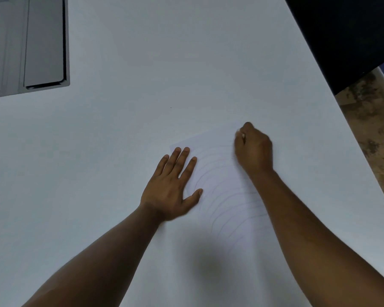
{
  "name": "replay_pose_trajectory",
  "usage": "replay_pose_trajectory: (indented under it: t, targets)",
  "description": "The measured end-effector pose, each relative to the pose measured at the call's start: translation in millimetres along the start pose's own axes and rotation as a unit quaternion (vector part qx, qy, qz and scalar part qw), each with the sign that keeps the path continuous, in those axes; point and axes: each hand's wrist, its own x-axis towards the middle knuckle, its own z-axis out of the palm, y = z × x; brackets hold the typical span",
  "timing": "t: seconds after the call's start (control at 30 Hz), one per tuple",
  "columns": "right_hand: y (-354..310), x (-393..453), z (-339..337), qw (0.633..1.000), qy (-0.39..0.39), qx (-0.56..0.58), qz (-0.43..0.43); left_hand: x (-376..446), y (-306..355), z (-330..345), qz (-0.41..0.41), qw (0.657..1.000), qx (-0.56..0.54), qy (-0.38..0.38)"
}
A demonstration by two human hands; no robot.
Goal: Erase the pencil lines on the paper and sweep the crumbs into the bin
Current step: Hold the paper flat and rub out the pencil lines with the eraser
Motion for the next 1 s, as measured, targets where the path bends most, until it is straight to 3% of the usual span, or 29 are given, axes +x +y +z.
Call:
replay_pose_trajectory:
  t: [0.13,0.3,0.47,0.67,0.87,1.0]
  targets:
    - [8.3,10.6,-9.5,0.995,-0.028,0.066,0.075,0.0,-0.3,0.9,0.0,1.0,-0.002,0.0]
    - [-8.3,-5.8,0.2,0.992,-0.056,0.089,0.067,0.7,-0.3,0.1,0.0,1.0,0.0,-0.004]
    - [-0.9,6.6,-3.5,0.991,-0.012,0.039,0.129,0.6,0.2,-0.5,-0.002,1.0,0.007,-0.01]
    - [-16.6,-5.0,-0.2,0.974,-0.021,0.128,0.185,0.4,-0.5,-1.0,0.0,1.0,-0.004,-0.015]
    - [-53.4,-27.3,19.4,0.961,-0.075,0.205,0.167,-0.1,-0.5,-1.0,0.001,1.0,-0.007,-0.018]
    - [-72.8,-37.4,27.9,0.986,-0.062,0.148,0.044,0.2,-1.5,1.4,-0.004,1.0,-0.007,-0.019]
